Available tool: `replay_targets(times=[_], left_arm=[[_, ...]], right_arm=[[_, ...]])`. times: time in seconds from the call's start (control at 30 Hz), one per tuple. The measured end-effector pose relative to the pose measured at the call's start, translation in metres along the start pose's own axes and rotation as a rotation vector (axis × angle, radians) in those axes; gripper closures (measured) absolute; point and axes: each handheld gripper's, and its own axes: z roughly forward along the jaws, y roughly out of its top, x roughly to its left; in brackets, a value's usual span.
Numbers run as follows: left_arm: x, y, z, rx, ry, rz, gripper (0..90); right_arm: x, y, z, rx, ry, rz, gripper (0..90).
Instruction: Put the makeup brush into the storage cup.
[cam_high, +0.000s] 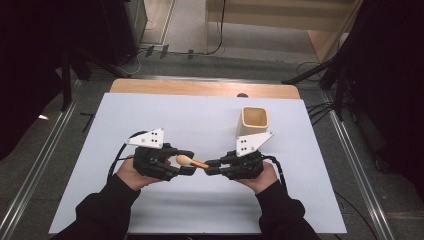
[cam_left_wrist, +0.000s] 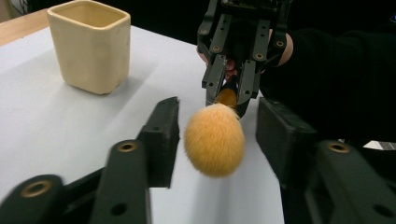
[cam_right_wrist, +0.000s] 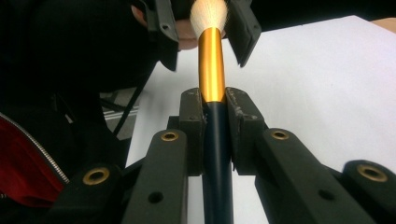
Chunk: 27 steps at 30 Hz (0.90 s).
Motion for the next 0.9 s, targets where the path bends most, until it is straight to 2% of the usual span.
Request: replay_targets(times=[0.1, 0.13, 0.27, 0.4, 0.57, 0.63, 0.87, 0.9], left_arm=[[-0.0003, -0.0001, 0.0008, -0.007, -0.012, 0.001, 58.6], [0.0002, -0.0003, 0.0018, -0.01, -0.03, -0.006, 60.2], [0.0009, -0.0006, 0.0007, -0.023, -0.035, -0.01, 65.9], [0.0025, -0.0008, 0.0011, -0.021, -0.051, -0.024, 67.2], [0.0029, -0.0012, 0.0009, -0.019, -0.048, -0.019, 73.1], [0.0024, -0.0016, 0.0006, -0.006, -0.046, 0.002, 74.9], [0.0029, -0.0007, -0.0003, -0.001, -0.061, -0.009, 77.8], [0.003, -0.0001, -0.0007, -0.012, -0.074, -0.015, 78.6]], right_arm=[[-0.0007, 0.0001, 0.0002, -0.011, 0.008, 0.001, 78.8], [-0.001, 0.0002, 0.0005, -0.02, 0.015, 0.005, 78.8], [-0.0002, 0.0005, 0.0008, -0.026, 0.008, -0.007, 78.8], [0.0003, 0.0008, 0.0018, -0.027, 0.015, -0.004, 78.8], [0.0003, 0.0006, 0.0043, -0.016, 0.024, -0.001, 78.8], [-0.0001, 0.0005, 0.0046, -0.007, 0.028, 0.002, 78.7], [0.0, 0.0005, 0.0049, -0.006, 0.03, -0.01, 78.5], [0.0003, 0.0005, 0.005, -0.003, 0.03, -0.01, 78.1]])
